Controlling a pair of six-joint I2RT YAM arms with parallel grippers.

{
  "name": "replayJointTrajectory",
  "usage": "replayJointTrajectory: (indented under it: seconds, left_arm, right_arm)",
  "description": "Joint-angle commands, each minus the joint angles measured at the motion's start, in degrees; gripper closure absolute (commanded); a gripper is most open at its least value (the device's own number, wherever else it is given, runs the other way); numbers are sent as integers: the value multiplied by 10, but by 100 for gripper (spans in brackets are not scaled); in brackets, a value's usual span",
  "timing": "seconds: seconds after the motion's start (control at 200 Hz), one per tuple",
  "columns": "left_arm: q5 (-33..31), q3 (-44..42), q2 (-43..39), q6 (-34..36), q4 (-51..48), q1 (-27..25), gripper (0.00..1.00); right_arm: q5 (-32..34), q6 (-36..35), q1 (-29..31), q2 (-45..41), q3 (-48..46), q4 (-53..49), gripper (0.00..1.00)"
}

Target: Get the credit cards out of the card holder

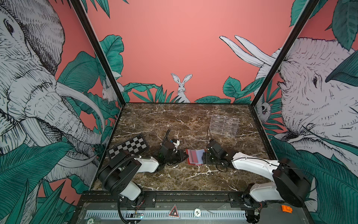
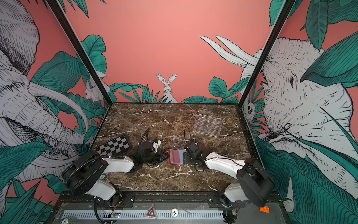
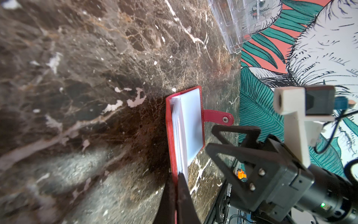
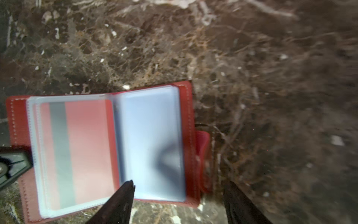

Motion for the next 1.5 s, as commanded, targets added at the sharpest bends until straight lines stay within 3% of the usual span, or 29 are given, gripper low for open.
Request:
replayJointTrajectory:
  seconds: [0.0,0.145,0.475,1.235,1.495]
  left_arm:
    - [6,11,-12,7,1,1,100]
    - [8,14,-9,7,3,1,100]
    - [5,11,-14,7,0,2,100]
    - [5,13,-9,8,2,1,100]
    - [6,13,-10,7,1,1,100]
  right_arm:
    - [20,-16,-4,-53,-10,-3,24]
    - [-43,-50,21,-44,0,61,21]
    - [-54,-58,71,68,64,78,20]
    - [-76,-53,77,109,73,100,20]
    - [-61,-50,78,118,86,63,22]
